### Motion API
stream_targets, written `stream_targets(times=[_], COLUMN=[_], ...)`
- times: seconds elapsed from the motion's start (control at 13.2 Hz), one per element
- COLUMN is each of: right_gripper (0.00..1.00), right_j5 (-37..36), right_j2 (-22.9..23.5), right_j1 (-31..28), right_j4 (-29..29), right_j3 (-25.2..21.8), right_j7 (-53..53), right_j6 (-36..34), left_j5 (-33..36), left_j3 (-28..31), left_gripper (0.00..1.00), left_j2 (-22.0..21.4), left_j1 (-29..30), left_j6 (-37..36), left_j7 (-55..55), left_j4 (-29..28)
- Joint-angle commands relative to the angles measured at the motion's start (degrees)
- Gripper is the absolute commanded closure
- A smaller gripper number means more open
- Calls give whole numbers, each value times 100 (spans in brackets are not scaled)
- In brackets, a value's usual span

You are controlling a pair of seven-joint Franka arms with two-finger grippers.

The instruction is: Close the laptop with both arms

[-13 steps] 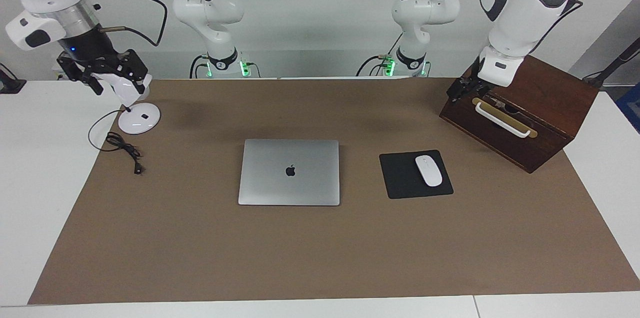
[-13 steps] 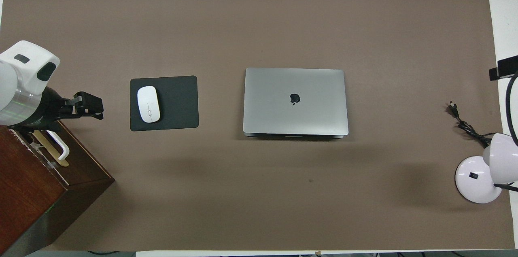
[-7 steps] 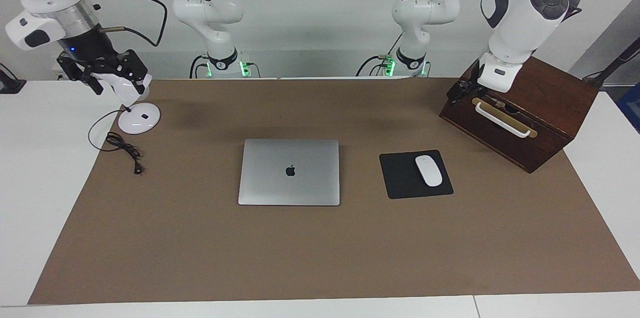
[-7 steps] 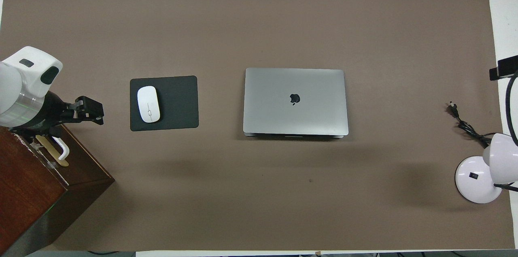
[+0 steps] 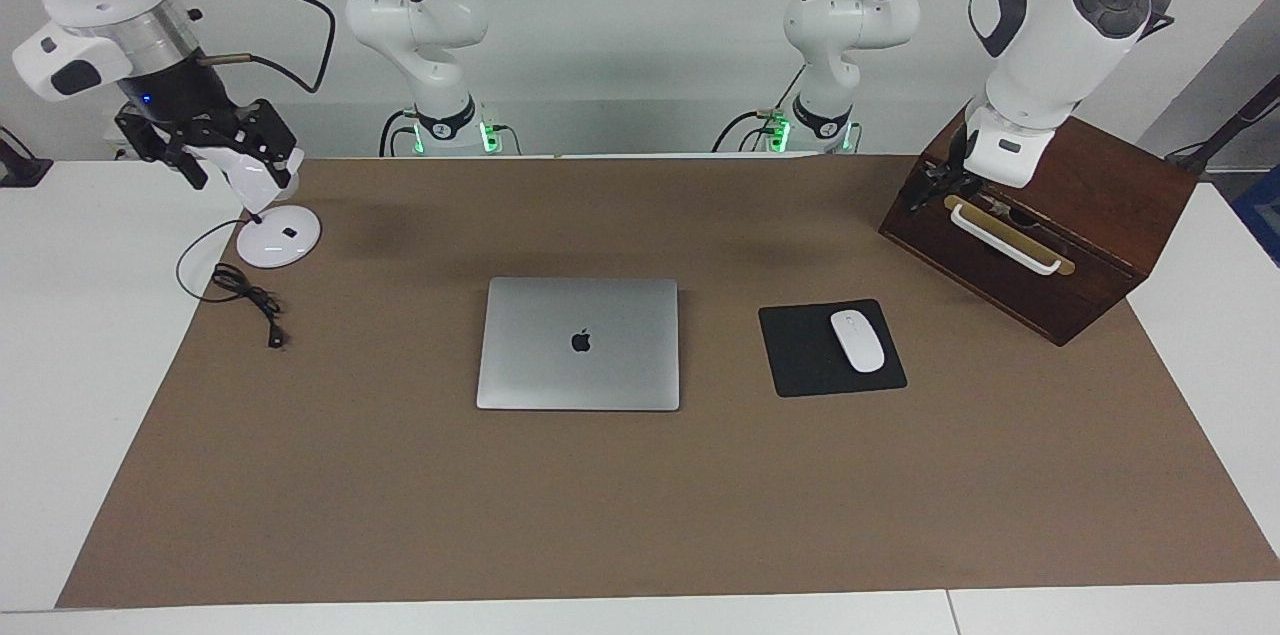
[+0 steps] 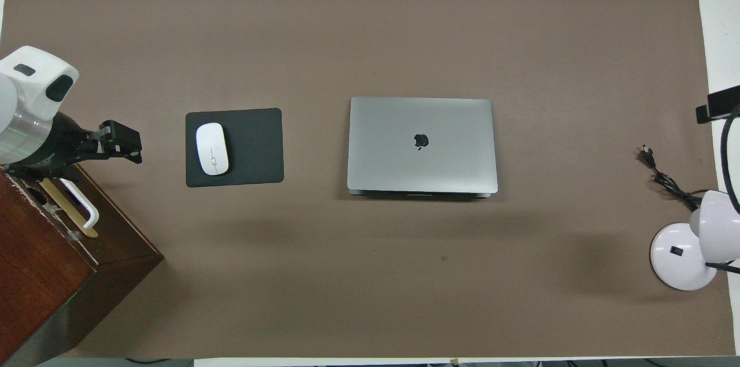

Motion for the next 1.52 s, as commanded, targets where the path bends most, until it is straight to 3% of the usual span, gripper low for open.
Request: stream_targets(times=[0.0,0.3,0.46,1.44], right_gripper=[0,0,0,0], right_j5=[-57,-39,-48,-13], right_j2=[-69,-69,-69,-60], right_j1=[5,5,5,-4], right_j4=[-78,-96,-87,-87], right_j3=[26,17,44,123], right_j7=[57,57,57,101], right_j6=[-164,-235,-278,-349], left_j5=[0,-70,-70,-70], left_j3=[-28,-37,-20,-2], left_gripper=[0,0,0,0], left_j2=[38,55,82,82], left_j1=[-50,-15,29,3], left_j6=[-225,126,-83,83], left_j7=[67,487,515,533], left_j4=[188,478,626,574])
